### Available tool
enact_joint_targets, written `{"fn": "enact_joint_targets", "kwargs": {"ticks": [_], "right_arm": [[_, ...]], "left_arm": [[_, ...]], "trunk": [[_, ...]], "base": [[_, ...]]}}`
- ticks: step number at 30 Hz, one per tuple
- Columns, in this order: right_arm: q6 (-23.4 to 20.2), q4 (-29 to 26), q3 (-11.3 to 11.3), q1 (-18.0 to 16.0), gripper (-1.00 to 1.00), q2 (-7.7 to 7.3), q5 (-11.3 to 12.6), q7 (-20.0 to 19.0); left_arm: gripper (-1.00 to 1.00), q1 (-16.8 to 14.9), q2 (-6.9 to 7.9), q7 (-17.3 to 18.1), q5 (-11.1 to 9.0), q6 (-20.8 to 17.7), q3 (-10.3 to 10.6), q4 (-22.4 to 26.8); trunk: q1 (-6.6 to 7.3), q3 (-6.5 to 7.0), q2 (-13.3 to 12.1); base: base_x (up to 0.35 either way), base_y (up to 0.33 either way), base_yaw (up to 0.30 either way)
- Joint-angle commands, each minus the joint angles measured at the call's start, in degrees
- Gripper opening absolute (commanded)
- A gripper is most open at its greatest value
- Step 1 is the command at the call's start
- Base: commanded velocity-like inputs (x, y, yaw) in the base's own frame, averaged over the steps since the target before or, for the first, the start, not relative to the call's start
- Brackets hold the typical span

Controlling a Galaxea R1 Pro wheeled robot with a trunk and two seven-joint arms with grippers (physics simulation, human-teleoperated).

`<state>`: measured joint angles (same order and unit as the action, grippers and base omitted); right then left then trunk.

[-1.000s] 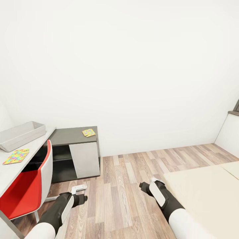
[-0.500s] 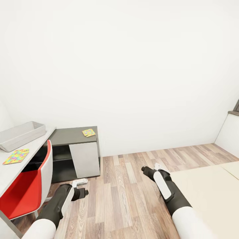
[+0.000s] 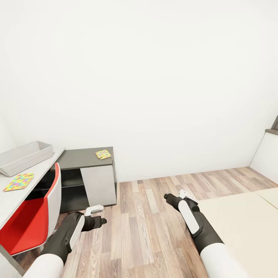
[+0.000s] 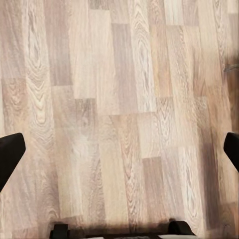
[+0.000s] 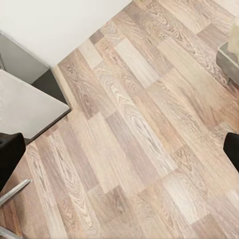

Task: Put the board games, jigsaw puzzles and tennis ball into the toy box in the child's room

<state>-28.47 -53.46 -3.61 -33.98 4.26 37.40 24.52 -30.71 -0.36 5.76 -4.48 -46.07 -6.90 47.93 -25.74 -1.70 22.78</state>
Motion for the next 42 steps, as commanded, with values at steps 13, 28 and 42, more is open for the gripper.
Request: {"fn": "enact_joint_targets", "kwargs": {"ticks": [13,28,42], "right_arm": [[0.0,-0.2,-0.2,0.0,1.0,0.36,0.8,0.6],[0.0,-0.2,-0.2,0.0,1.0,0.31,0.8,0.4],[0.1,-0.2,-0.2,0.0,1.0,0.31,0.8,0.4]], "left_arm": [[1.0,0.0,0.0,1.4,-0.5,-1.0,-0.2,0.2],[1.0,0.0,0.0,1.5,-0.5,-0.9,-0.3,0.2],[1.0,0.0,0.0,1.5,-0.5,-0.7,-0.3,0.2]], "trunk": [[-0.04,-0.14,0.1],[-0.04,0.04,0.1],[-0.04,0.48,0.1]], "base": [[0.0,0.0,0.0],[0.03,0.013,-0.108],[0.132,0.108,-0.26]]}}
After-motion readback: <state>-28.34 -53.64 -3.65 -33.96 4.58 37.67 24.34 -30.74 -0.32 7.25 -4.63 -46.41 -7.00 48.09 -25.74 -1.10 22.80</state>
